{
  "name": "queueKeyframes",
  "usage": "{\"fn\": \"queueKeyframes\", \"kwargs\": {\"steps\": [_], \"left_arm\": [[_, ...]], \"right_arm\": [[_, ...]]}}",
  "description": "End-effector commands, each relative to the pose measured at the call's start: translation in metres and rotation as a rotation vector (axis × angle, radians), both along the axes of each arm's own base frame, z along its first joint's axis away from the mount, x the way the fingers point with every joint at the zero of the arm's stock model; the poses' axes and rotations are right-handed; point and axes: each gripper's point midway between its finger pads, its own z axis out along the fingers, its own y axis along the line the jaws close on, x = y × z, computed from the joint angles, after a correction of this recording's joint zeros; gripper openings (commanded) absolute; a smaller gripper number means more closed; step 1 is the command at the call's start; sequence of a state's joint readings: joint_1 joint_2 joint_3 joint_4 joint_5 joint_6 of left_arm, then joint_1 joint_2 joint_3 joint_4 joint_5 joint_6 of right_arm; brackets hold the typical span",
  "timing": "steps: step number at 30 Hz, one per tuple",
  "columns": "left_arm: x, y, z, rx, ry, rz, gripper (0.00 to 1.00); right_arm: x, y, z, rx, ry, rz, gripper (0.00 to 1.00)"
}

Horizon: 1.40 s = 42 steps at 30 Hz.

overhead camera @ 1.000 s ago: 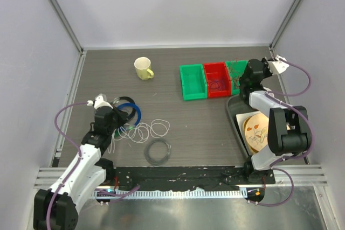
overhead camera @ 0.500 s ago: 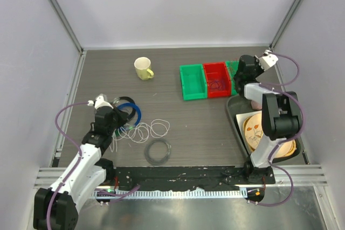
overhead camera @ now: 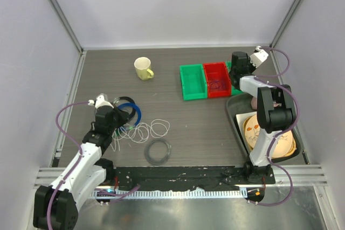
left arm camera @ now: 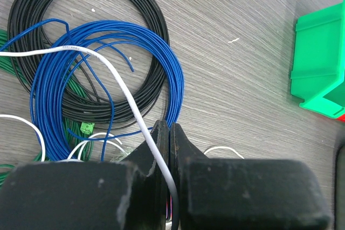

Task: Untangle the cables

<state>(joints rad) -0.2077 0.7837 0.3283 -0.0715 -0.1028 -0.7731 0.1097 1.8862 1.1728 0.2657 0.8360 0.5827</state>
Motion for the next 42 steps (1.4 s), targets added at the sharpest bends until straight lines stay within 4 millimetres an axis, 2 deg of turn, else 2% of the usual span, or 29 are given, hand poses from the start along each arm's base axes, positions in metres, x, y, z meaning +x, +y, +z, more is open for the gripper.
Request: {"fn": "queueKeyframes", "kwargs": {"steps": [1,4,7,13,19,22,26,31,33,34,38,42], "left_arm": [[0.008,-0.002,0.013,0.001,-0.054,-0.019,0.00],[0.008,-0.004,0.014,-0.004,-0.059,-0.025,0.00],[0.007,-0.004,0.014,-0.006,-0.057,-0.029,0.00],[0.005,-0.003,0.015,-0.003,-0.058,-0.025,0.00],[0.003,-0.003,0.017,-0.004,-0.062,-0.029,0.00],[0.002,-0.004,0.018,-0.005,-0.065,-0.032,0.00],[0.002,-0.007,0.019,-0.014,-0.065,-0.046,0.00],[0.002,-0.010,0.025,-0.030,-0.078,-0.062,0.00],[0.002,-0.013,0.027,-0.038,-0.081,-0.075,0.00],[0.002,-0.014,0.029,-0.042,-0.085,-0.079,0.00],[0.003,-0.017,0.032,-0.056,-0.089,-0.090,0.00],[0.002,-0.023,0.034,-0.078,-0.089,-0.116,0.00]], "right_arm": [[0.001,0.010,0.004,0.074,-0.015,0.026,0.10],[-0.002,0.020,-0.013,0.121,0.009,0.081,0.10],[-0.005,0.024,-0.022,0.145,0.010,0.075,0.10],[-0.008,0.027,-0.040,0.200,0.044,0.057,0.17],[-0.007,0.031,-0.048,0.219,0.055,0.064,0.21],[-0.009,0.029,-0.039,0.220,0.034,0.056,0.27],[-0.012,0.029,-0.013,0.222,-0.015,0.062,0.38],[-0.023,0.028,0.027,0.220,-0.089,0.079,0.45],[-0.028,0.027,0.035,0.209,-0.099,0.086,0.50],[-0.030,0.026,0.048,0.206,-0.123,0.090,0.53],[-0.038,0.027,0.073,0.169,-0.132,0.131,0.73],[-0.045,0.031,0.093,0.130,-0.121,0.195,0.81]]}}
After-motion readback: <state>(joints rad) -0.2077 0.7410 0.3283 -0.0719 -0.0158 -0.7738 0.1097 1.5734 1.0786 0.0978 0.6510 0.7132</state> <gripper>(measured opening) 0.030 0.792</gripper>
